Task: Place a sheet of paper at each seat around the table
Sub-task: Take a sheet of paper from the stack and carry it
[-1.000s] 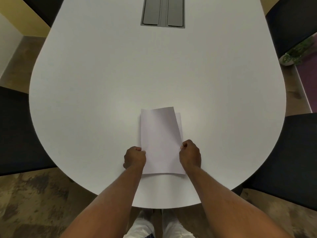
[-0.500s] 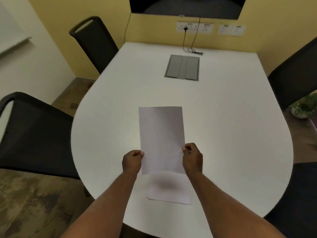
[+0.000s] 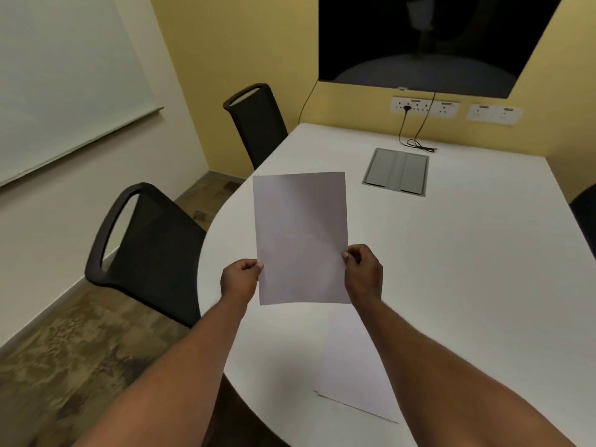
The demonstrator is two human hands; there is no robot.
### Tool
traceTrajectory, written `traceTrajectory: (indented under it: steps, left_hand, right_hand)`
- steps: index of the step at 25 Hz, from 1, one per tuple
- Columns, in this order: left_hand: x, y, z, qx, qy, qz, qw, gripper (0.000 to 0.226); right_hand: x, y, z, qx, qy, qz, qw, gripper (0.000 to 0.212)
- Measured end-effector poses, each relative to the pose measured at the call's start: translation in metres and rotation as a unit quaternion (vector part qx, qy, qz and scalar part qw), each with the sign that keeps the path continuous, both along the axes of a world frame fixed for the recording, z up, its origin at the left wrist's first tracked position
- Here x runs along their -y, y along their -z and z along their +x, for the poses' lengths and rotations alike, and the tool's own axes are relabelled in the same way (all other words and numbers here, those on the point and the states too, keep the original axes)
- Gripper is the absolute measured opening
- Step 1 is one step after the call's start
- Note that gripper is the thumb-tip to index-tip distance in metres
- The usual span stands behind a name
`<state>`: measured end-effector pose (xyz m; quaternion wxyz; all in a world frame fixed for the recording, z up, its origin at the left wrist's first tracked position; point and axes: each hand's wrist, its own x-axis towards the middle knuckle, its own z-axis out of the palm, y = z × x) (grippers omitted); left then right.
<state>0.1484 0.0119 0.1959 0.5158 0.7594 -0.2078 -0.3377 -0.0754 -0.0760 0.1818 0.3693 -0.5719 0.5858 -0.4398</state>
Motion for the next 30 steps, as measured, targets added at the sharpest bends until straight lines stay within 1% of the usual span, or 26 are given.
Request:
traceTrajectory:
  steps: [2, 4, 6, 8, 11, 14, 19, 21, 23, 26, 30]
  left_hand:
    - [-0.005, -0.008, 0.031, 0.011, -0.013, -0.007, 1.000, 0.008]
    - [-0.012, -0.015, 0.065, 0.016, -0.017, -0.014, 1.000, 0.004]
    - [-0.016, -0.023, 0.096, 0.023, -0.011, -0.020, 0.999, 0.010]
    - [-0.020, -0.031, 0.131, 0.031, 0.000, -0.031, 0.999, 0.011]
    - [-0.025, -0.041, 0.187, 0.052, 0.024, -0.047, 0.997, 0.005]
    - [-0.031, -0.051, 0.242, 0.074, 0.037, -0.059, 0.995, 0.006]
    - [-0.037, -0.067, 0.322, 0.091, 0.036, -0.068, 0.993, 0.009]
    - [-0.032, -0.073, 0.345, 0.087, 0.030, -0.078, 0.993, 0.009]
    - [-0.023, -0.075, 0.370, 0.090, 0.024, -0.080, 0.992, 0.004]
    - [-0.001, -0.076, 0.407, 0.098, 0.033, -0.072, 0.992, 0.009]
    - [0.043, -0.081, 0.455, 0.098, 0.060, -0.079, 0.990, 0.010]
  right_hand:
    - [-0.004, -0.005, 0.030, 0.003, -0.014, -0.007, 1.000, 0.021]
    - [-0.010, -0.008, 0.064, 0.004, -0.020, -0.016, 1.000, 0.018]
    - [-0.016, -0.010, 0.095, 0.011, -0.015, -0.022, 1.000, 0.014]
    - [-0.023, -0.014, 0.134, 0.019, -0.006, -0.028, 0.999, 0.012]
    - [-0.030, -0.024, 0.192, 0.027, 0.014, -0.047, 0.998, 0.011]
    - [-0.031, -0.039, 0.242, 0.036, 0.025, -0.065, 0.997, 0.013]
    - [-0.038, -0.057, 0.321, 0.061, 0.031, -0.068, 0.995, 0.012]
    - [-0.035, -0.062, 0.346, 0.069, 0.032, -0.069, 0.995, 0.012]
    - [-0.029, -0.064, 0.368, 0.069, 0.031, -0.075, 0.994, 0.013]
    - [-0.011, -0.062, 0.400, 0.059, 0.040, -0.080, 0.994, 0.014]
    - [0.029, -0.060, 0.445, 0.046, 0.062, -0.096, 0.992, 0.015]
